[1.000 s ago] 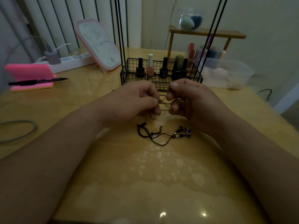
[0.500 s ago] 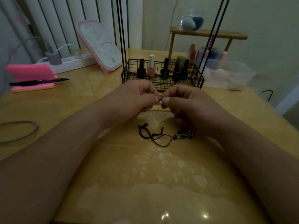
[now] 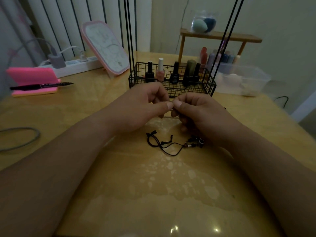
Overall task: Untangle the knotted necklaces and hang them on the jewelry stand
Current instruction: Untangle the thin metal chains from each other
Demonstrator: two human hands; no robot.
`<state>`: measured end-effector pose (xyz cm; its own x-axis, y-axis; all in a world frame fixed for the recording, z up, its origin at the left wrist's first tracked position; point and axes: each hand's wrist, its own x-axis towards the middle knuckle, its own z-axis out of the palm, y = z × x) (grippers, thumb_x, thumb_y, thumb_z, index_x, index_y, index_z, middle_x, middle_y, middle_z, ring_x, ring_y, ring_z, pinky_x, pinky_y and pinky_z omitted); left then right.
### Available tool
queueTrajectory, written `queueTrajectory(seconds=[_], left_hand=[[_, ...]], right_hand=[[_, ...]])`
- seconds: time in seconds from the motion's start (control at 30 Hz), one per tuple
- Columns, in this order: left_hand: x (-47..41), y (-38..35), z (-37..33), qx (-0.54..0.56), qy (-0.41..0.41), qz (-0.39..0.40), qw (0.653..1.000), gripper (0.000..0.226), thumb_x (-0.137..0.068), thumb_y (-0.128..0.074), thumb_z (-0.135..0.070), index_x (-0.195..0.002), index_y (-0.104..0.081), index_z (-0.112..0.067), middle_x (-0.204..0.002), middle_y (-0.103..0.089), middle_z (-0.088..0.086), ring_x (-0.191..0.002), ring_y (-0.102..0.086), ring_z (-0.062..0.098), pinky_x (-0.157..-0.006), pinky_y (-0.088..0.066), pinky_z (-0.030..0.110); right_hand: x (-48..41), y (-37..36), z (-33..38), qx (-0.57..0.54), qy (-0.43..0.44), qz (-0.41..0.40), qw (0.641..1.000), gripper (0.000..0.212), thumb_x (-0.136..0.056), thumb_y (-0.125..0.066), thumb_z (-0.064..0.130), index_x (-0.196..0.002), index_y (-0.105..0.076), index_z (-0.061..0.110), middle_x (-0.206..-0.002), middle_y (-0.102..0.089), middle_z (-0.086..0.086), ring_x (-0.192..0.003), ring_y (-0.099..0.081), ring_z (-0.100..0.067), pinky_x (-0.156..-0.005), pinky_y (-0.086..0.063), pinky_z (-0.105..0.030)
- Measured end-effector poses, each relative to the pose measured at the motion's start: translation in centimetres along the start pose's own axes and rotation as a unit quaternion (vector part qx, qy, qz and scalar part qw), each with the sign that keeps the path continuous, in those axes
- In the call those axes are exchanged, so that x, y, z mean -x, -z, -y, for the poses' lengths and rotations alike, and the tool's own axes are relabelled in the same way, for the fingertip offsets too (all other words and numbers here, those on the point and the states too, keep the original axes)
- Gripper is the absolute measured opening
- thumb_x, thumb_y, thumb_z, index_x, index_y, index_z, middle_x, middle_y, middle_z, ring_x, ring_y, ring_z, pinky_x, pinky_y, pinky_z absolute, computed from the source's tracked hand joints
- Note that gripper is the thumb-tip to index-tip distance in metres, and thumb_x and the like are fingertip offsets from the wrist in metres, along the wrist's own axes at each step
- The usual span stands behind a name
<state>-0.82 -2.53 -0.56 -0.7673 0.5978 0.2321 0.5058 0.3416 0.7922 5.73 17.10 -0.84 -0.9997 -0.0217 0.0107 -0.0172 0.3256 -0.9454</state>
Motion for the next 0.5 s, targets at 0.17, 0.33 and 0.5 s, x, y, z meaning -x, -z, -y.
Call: queueTrajectory(seconds=[0.17,0.33,0.5], left_hand=[[0.03,0.22,-0.22,-0.019,0.005,-0.008,1.0,0.005,-0.099,-0.068,-0.027,-0.097,-0.069,-0.022,-0.079,-0.073,-0.004,-0.065,-0.064,-0.004,-0.059,-0.044,0.007],[-0.01,0.37,-0.14,0.035,0.017,0.003,0.999,0.01,-0.104,-0.061,-0.024,-0.101,-0.068,-0.018,-0.08,-0.074,-0.001,-0.049,-0.048,-0.002,-0.047,-0.037,0.011],[-0.08,0.32,0.02,-0.021,-0.02,-0.01,1.0,0.007,-0.099,-0.068,-0.021,-0.103,-0.062,-0.021,-0.091,-0.068,-0.005,-0.071,-0.059,-0.004,-0.061,-0.043,0.008]], right_hand=[[0.17,-0.03,0.15,0.049,0.026,-0.011,0.998,0.016,-0.104,-0.061,0.027,-0.101,-0.073,0.016,-0.085,-0.069,-0.014,-0.065,-0.057,-0.012,-0.063,-0.055,-0.026],[0.17,0.34,0.19,0.071,0.057,-0.025,0.996,0.009,-0.102,-0.064,0.024,-0.1,-0.071,0.019,-0.089,-0.074,-0.002,-0.063,-0.06,-0.01,-0.065,-0.056,-0.029],[0.04,0.3,0.1,0.116,0.085,-0.054,0.988,0.007,-0.102,-0.064,0.025,-0.097,-0.068,0.023,-0.088,-0.073,0.003,-0.062,-0.064,-0.008,-0.063,-0.058,-0.029]])
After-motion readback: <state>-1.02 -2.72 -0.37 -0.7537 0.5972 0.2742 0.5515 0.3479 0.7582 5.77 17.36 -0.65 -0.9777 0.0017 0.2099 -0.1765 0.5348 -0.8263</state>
